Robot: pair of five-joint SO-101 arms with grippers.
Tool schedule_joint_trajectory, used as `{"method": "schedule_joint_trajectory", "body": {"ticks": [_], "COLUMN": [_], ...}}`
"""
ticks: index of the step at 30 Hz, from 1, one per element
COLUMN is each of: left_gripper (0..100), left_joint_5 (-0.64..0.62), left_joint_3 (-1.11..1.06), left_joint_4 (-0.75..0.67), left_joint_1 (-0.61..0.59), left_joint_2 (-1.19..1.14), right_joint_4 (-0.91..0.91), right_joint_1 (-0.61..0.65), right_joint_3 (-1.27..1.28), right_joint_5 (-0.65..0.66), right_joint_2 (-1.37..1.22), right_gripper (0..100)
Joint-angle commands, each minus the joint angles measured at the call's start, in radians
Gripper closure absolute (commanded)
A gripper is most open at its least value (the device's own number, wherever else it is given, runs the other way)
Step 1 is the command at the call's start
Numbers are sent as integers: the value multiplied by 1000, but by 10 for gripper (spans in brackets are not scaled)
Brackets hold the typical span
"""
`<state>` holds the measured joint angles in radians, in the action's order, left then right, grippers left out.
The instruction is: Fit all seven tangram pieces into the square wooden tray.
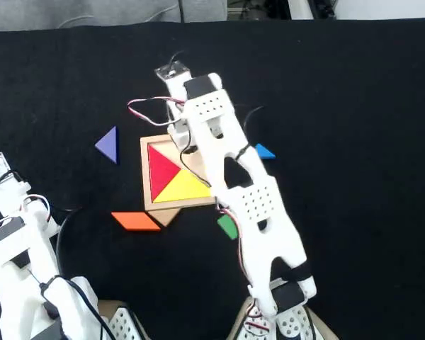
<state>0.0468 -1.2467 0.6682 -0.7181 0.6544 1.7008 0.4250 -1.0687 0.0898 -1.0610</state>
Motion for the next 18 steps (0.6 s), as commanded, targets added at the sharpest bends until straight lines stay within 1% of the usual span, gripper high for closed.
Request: {"method": "schedule_joint_trajectory", "body": {"ticks": [1, 4, 6, 9, 12, 14, 18], "left_gripper": [967, 967, 967, 967, 967, 967, 967], "left_joint_5": [9, 9, 9, 9, 9, 9, 9], "left_joint_3": [5, 5, 5, 5, 5, 5, 5], "left_joint_4": [-18, -18, -18, -18, -18, -18, -18], "left_joint_1": [10, 8, 8, 8, 12, 12, 12], "left_joint_2": [20, 20, 20, 20, 20, 20, 21], "right_joint_4": [44, 55, 55, 58, 64, 66, 68], "right_joint_1": [64, 115, 115, 41, -69, -135, -219], "right_joint_3": [-21, -30, -53, -105, -177, -219, -213], "right_joint_5": [-8, -8, -8, -8, -11, -38, -74], "right_joint_2": [-4, -1, -1, -2, -2, 1, 79], "right_gripper": [988, 988, 988, 988, 988, 988, 988]}}
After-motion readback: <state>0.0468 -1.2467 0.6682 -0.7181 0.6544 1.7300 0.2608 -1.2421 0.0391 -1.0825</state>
